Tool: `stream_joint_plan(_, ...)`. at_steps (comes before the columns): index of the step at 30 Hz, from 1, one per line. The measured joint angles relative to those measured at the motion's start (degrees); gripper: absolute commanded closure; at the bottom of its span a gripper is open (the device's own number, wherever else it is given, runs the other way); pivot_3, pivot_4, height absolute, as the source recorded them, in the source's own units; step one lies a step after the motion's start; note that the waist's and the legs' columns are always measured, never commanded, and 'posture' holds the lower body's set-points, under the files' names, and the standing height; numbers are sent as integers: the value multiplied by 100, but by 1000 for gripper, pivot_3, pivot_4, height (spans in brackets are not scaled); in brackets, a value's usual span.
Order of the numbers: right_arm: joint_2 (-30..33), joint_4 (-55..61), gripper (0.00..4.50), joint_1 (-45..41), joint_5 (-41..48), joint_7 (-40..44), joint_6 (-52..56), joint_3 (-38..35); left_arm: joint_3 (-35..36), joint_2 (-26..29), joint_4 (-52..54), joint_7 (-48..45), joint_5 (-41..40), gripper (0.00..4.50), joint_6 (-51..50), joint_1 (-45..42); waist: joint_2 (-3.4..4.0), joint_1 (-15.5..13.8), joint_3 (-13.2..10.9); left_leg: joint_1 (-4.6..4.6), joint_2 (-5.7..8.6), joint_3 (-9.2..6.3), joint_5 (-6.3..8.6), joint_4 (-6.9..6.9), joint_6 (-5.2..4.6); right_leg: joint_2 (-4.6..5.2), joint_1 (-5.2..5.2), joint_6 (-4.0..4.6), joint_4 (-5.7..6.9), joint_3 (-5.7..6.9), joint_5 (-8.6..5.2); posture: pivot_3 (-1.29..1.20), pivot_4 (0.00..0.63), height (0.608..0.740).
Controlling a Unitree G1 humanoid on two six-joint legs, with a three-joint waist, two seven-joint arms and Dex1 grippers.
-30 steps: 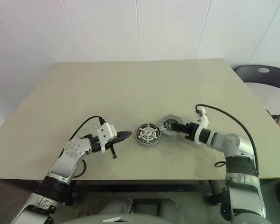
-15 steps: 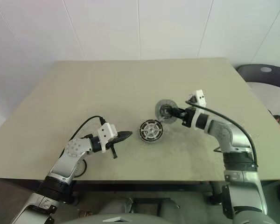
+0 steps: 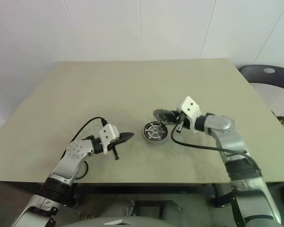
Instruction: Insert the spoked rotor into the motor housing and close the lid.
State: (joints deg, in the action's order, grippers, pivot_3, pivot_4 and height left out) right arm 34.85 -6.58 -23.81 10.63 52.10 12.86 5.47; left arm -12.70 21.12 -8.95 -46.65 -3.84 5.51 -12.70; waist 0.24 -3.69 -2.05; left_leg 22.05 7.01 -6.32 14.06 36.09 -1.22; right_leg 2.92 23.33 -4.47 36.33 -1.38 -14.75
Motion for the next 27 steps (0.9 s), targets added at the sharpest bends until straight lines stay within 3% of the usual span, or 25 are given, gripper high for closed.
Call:
stream_joint_plan(6,-181,-45,4082,36,-201,-102,-381,52,-5,-33,-3,57,39,4500,0,-12,0,0,0,-3,-1,0,-1,2,0,-2,-1,3,3,0,2,0,0,740)
stream_joint_plan(9,-176,127,3321,141,32,148,-219,21,-6,-36,-9,61,74,4500,-3,-20,-1,0,0,-3,-1,0,-1,0,0,-2,-2,3,0,0,2,0,0,740)
stream_joint_plan(17,-182,519,786,283,637,617,312,2,-7,-57,-151,85,107,4500,-7,-121,-1,-2,1,-22,-1,0,0,6,2,-2,-23,6,2,0,3,0,0,740)
stream_joint_plan(27,-138,692,786,273,1222,877,976,-173,-7,-57,-176,92,153,4500,-14,-125,-1,-2,1,-22,-1,0,0,6,1,-2,-23,5,2,-1,4,0,0,740)
